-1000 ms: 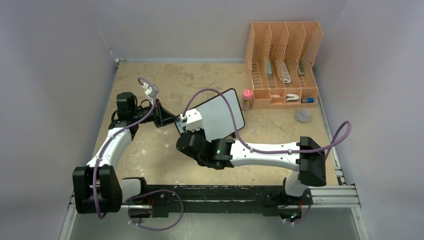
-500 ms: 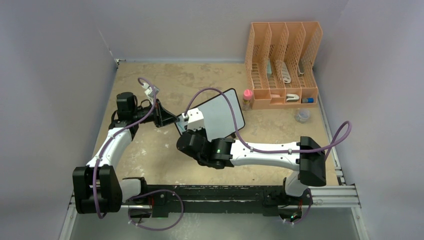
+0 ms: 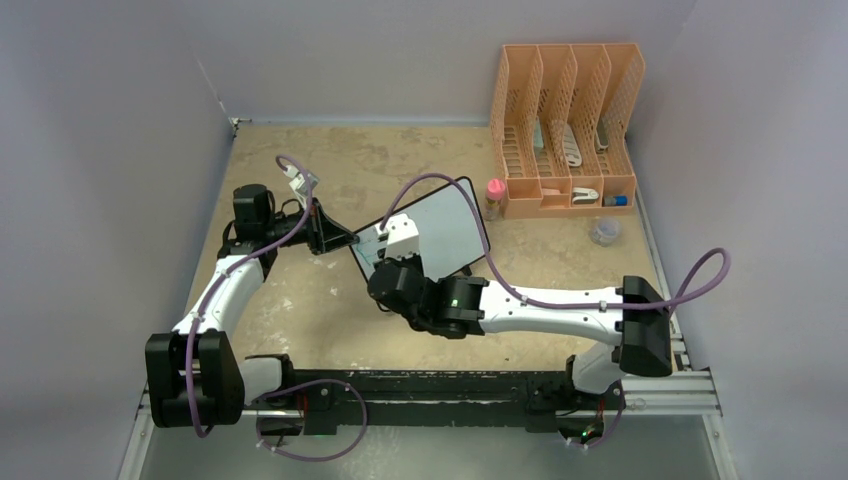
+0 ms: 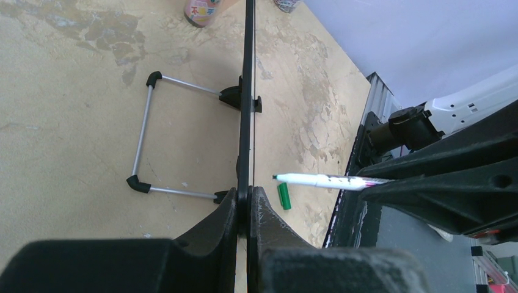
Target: Write a sentence on the whiteboard
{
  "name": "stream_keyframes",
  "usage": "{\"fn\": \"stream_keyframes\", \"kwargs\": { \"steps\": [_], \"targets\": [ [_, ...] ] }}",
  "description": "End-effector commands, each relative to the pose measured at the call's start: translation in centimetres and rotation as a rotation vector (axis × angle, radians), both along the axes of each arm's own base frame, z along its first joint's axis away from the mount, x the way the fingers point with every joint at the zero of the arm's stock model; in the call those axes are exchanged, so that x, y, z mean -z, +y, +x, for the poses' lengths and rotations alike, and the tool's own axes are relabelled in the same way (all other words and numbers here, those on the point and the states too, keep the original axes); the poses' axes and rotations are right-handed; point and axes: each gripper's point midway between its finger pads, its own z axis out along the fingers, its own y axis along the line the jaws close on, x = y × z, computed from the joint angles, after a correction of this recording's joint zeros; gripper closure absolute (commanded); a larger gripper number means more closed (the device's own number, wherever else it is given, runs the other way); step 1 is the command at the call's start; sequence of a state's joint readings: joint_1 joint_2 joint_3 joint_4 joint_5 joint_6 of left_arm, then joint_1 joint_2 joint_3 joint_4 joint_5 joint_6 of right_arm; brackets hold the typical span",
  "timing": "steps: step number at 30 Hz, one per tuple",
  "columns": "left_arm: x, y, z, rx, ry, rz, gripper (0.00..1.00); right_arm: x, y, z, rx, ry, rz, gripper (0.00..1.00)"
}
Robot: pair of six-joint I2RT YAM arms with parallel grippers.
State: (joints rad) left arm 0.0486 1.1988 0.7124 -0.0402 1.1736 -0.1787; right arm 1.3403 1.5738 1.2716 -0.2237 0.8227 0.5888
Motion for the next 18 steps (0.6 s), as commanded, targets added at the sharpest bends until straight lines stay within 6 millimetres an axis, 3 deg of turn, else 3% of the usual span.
{"fn": "stream_keyframes", "kwargs": {
  "steps": [1, 18],
  "targets": [
    [-0.59, -0.51, 0.03, 0.030, -0.026, 0.006, 1.00, -2.35, -1.01, 0.77, 0.027, -0.045, 0.043, 1.00],
    [-0.58, -0.48, 0.05, 0.030, -0.027, 0.009, 1.00, -1.67, -1.11, 1.34, 0.016, -0.031, 0.077, 1.00]
  ]
}}
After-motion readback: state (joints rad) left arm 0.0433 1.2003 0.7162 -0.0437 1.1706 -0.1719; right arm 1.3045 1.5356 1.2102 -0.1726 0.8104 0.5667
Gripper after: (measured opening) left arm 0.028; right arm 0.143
